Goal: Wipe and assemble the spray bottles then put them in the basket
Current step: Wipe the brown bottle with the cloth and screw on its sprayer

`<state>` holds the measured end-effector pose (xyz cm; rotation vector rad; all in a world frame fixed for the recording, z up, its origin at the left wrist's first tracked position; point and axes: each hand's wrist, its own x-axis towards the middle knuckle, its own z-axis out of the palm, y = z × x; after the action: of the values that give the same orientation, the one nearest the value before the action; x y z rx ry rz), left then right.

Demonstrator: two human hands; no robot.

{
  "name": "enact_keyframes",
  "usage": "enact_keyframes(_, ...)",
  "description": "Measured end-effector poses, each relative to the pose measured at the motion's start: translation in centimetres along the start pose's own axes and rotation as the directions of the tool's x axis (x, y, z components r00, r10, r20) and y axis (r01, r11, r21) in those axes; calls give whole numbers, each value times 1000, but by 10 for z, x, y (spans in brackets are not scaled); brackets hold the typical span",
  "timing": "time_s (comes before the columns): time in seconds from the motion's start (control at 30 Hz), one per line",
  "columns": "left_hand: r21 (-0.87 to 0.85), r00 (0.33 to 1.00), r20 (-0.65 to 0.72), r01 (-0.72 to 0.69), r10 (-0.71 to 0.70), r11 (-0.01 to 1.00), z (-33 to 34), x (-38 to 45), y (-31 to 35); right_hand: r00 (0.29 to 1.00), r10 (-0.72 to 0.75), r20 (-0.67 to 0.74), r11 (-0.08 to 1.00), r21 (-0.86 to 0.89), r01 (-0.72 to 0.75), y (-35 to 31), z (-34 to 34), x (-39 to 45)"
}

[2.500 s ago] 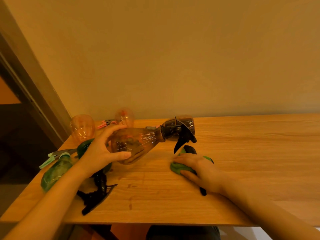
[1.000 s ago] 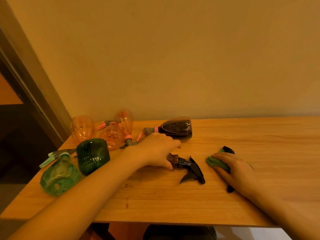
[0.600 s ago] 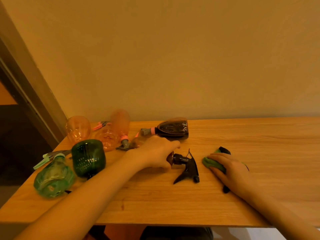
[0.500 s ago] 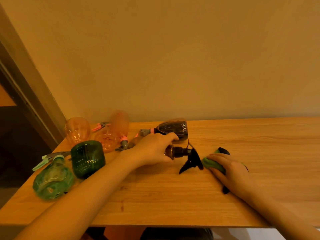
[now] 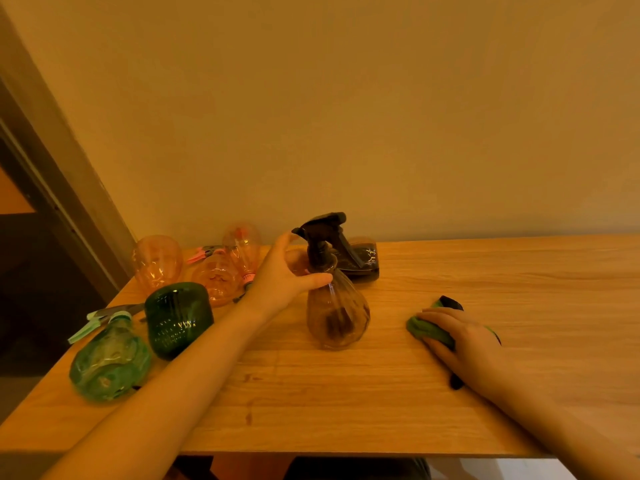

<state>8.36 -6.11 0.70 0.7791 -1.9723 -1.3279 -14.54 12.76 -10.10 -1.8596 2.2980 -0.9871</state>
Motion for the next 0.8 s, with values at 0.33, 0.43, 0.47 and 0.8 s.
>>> enact_keyframes(0.33, 203, 960, -81, -246, 267, 948, 1, -11, -10, 1000, -4, 3, 1000, -3, 4, 0, 0, 0)
enact_keyframes(0.43, 373, 940, 2, -317, 341, 872, -9, -7, 1, 1000, -12, 4, 1000, -4, 12, 1, 1, 0)
enact_keyframes(0.47, 432, 933, 50, -342, 356, 835, -13, -7, 9, 1000, -10, 4, 1000, -4, 10, 1, 1, 0)
enact_keyframes(0.8, 697, 909, 417, -314, -8, 645, -29, 30, 79, 1000, -4, -15, 1000, -15, 4, -2, 0, 0)
